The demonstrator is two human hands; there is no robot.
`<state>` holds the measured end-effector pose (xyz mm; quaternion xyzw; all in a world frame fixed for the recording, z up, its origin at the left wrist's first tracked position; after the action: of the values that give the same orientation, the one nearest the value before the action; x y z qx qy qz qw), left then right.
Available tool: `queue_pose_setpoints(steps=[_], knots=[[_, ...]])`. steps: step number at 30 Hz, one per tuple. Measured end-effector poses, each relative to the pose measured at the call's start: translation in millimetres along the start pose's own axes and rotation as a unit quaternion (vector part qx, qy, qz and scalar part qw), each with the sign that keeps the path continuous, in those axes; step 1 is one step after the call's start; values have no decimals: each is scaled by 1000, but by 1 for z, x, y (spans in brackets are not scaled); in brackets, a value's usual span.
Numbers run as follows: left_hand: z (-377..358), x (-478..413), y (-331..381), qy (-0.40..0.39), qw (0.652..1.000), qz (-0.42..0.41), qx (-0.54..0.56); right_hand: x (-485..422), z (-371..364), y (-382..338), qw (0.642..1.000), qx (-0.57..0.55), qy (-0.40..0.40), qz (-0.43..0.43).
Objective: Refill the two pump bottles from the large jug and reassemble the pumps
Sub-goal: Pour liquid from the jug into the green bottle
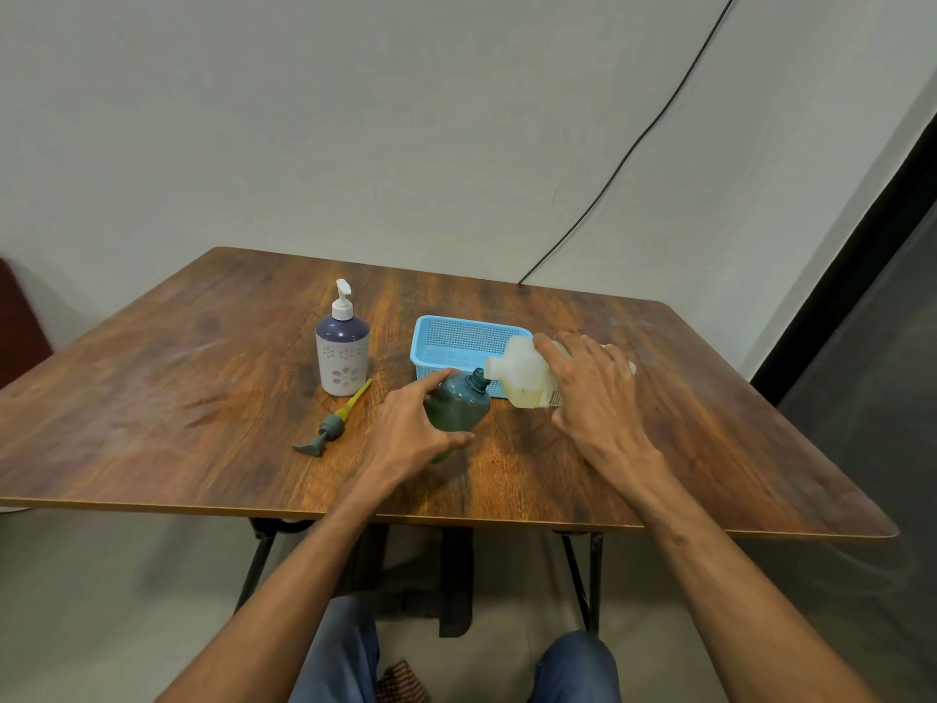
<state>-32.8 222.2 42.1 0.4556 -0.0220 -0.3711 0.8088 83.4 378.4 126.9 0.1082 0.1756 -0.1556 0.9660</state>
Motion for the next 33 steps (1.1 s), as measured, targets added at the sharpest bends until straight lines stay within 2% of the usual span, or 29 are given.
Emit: queue_pose_setpoints(steps=[33], knots=[[2,1,4,-1,1000,-1,0,2,3,0,1000,7,7,1]])
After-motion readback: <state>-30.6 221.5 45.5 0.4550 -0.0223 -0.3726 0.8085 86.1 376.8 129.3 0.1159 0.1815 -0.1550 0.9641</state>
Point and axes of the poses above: each hand's wrist, its own x-axis away from the middle knuckle, its own z-axis out of the back of the hand, y = z × x, the point moved 8 cm from there along -x, towards the middle knuckle, and after that the axes turned 6 degrees about -y, right-handed, at the moved point
